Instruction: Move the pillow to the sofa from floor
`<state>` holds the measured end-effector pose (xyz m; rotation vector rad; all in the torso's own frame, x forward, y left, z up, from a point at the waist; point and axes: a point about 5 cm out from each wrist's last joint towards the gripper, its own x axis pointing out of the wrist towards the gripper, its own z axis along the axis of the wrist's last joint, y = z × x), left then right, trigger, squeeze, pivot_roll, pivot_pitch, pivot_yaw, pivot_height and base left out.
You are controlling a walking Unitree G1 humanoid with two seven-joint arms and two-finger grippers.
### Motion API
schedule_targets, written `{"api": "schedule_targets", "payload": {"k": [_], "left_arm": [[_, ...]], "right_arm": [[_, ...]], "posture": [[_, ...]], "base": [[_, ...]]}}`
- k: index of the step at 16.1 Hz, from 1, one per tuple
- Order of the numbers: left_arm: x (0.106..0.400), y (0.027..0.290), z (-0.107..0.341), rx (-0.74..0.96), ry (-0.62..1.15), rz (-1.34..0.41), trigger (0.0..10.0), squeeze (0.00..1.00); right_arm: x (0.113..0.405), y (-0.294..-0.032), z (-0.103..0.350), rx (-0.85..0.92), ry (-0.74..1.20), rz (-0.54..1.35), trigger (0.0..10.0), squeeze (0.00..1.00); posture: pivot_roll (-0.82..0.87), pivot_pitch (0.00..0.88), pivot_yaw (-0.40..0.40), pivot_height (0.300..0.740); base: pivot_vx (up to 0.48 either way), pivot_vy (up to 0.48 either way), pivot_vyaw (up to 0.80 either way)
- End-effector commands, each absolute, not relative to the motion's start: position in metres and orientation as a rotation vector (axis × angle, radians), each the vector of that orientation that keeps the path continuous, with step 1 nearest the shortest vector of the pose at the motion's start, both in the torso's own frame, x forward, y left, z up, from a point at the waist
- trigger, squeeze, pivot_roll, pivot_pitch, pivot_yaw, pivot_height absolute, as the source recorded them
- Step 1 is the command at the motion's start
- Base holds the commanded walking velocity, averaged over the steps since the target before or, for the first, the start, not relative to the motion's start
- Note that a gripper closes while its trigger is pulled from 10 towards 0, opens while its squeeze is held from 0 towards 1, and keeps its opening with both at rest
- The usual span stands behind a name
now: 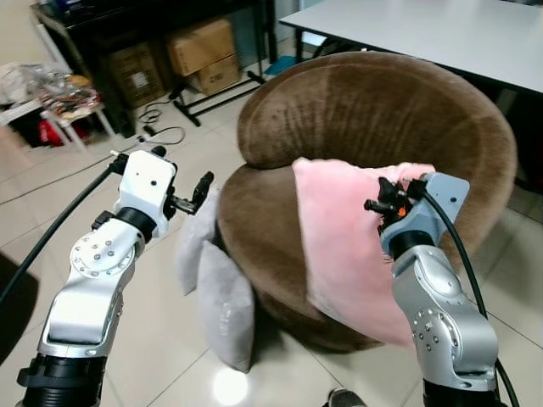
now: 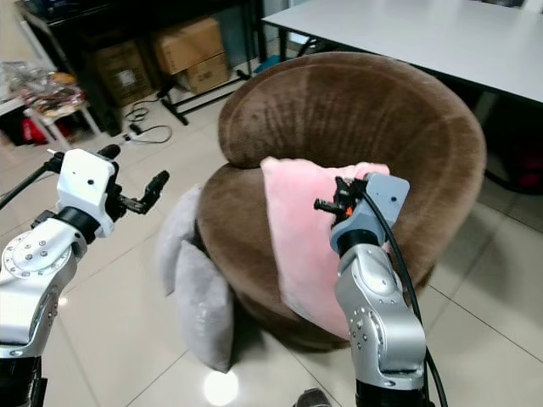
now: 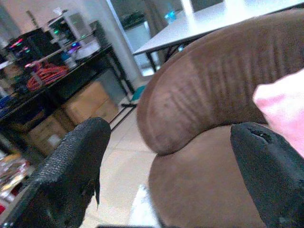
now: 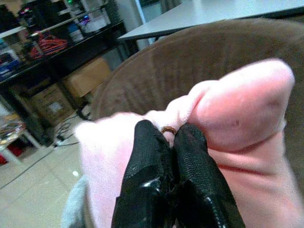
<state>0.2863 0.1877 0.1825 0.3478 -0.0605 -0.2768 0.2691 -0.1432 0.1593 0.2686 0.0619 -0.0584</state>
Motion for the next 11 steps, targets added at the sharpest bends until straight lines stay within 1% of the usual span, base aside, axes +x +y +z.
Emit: {"api": "schedule_targets", "payload": {"k": [1, 2, 5, 7, 8, 11], "left_arm": [[0.2862, 0.189, 0.1892, 0.352, -0.083, -0.278, 10.0, 0.0], [0.2864, 0.1893, 0.19, 0.352, -0.085, -0.277, 10.0, 0.0], [0.2838, 0.1915, 0.1899, 0.349, -0.087, -0.274, 10.0, 0.0], [0.2844, 0.1912, 0.1902, 0.346, -0.089, -0.274, 10.0, 0.0], [0.2845, 0.191, 0.1902, 0.345, -0.089, -0.275, 10.0, 0.0], [0.285, 0.1913, 0.1903, 0.348, -0.092, -0.275, 10.0, 0.0]], "right_arm": [[0.2711, -0.1399, 0.1721, 0.263, -0.007, -0.03, 10.0, 0.0], [0.2722, -0.1397, 0.1731, 0.267, -0.017, -0.022, 10.0, 0.0], [0.2752, -0.1376, 0.1754, 0.274, -0.041, 0.011, 10.0, 0.0], [0.2757, -0.1377, 0.1745, 0.269, -0.038, 0.013, 10.0, 0.0], [0.2758, -0.138, 0.174, 0.269, -0.036, 0.012, 10.0, 0.0], [0.2774, -0.1398, 0.172, 0.264, -0.027, 0.008, 10.0, 0.0]], "posture": [[-0.12, 0.0, 0.104, 0.74], [-0.11, 0.0, 0.102, 0.74], [-0.1, 0.0, 0.091, 0.74], [-0.1, 0.0, 0.089, 0.74], [-0.1, 0.0, 0.089, 0.74], [-0.11, 0.0, 0.087, 0.74]], "base": [[0.0, 0.0, -0.79], [0.0, 0.0, -0.79], [0.0, 0.0, 0.0], [0.251, 0.0, 0.0], [0.259, 0.0, -0.4], [0.262, 0.0, -0.79]]}}
